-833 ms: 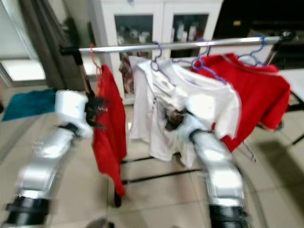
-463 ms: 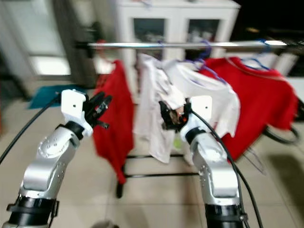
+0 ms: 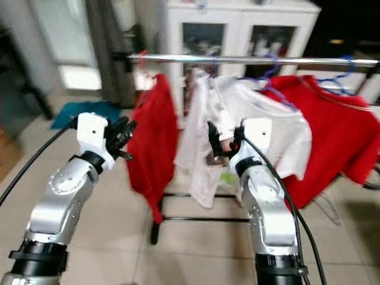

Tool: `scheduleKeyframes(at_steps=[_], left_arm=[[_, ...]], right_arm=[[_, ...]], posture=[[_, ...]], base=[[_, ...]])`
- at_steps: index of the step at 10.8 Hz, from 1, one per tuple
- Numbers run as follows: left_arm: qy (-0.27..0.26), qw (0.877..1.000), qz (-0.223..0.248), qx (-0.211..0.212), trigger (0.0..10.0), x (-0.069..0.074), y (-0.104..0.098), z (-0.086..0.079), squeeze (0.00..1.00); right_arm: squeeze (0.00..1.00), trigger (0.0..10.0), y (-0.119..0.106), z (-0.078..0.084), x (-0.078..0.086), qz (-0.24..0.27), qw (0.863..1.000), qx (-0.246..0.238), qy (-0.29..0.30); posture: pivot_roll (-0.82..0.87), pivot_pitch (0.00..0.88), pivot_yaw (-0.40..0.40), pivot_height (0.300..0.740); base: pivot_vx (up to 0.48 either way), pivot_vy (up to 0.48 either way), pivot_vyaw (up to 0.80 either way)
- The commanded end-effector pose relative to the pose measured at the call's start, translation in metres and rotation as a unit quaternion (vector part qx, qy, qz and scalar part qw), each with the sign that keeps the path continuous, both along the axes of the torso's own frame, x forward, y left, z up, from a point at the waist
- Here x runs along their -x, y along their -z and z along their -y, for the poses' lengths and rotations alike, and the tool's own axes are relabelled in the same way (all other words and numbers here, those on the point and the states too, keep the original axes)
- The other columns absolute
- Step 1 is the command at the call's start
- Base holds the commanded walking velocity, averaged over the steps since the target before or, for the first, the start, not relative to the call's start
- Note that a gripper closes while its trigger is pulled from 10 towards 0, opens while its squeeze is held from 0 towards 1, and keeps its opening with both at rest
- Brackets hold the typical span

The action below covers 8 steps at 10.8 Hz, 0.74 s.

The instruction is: Hang hanger

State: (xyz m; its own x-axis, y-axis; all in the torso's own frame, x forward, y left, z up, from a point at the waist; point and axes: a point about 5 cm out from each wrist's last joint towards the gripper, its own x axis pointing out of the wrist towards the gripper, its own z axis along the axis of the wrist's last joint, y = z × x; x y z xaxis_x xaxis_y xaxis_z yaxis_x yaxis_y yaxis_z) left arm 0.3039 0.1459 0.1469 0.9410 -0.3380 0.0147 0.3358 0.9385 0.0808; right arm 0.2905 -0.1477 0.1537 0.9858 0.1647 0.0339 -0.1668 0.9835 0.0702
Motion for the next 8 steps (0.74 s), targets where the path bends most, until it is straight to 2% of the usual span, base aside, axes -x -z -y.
scheduleKeyframes(at_steps=[1,3,6,7,8], left_arm=[[0.005,1.0,0.008,-0.001,10.0,-0.004,-0.006,0.004,0.0],[0.005,1.0,0.01,0.001,10.0,-0.004,-0.007,0.004,0.0],[0.005,1.0,0.01,0.002,10.0,-0.004,-0.006,0.004,0.0],[0.026,1.0,0.008,0.007,10.0,0.0,-0.005,0.008,0.0],[0.042,0.999,0.006,0.006,10.0,0.002,-0.005,0.011,0.0]], right_arm=[[1.0,10.0,0.001,0.011,-0.003,0.001,1.0,0.001,0.029],[1.0,10.0,0.0,0.015,-0.004,0.004,0.999,0.0,0.04],[1.0,10.0,-0.001,0.015,-0.007,0.002,0.999,0.024,0.027],[1.0,10.0,-0.002,0.021,-0.009,-0.004,0.999,0.034,0.026],[1.0,10.0,-0.004,0.024,-0.01,-0.006,0.999,0.04,0.024]], posture=[[0.05,0.0,0.031,0.74],[0.05,0.0,0.029,0.74],[0.05,0.0,0.022,0.74],[0.05,0.0,0.02,0.74],[0.05,0.0,0.019,0.74]], base=[[0.394,0.0,0.0],[0.414,0.0,0.0],[0.423,0.0,0.8],[0.307,0.0,0.0],[0.0,0.0,0.0]])
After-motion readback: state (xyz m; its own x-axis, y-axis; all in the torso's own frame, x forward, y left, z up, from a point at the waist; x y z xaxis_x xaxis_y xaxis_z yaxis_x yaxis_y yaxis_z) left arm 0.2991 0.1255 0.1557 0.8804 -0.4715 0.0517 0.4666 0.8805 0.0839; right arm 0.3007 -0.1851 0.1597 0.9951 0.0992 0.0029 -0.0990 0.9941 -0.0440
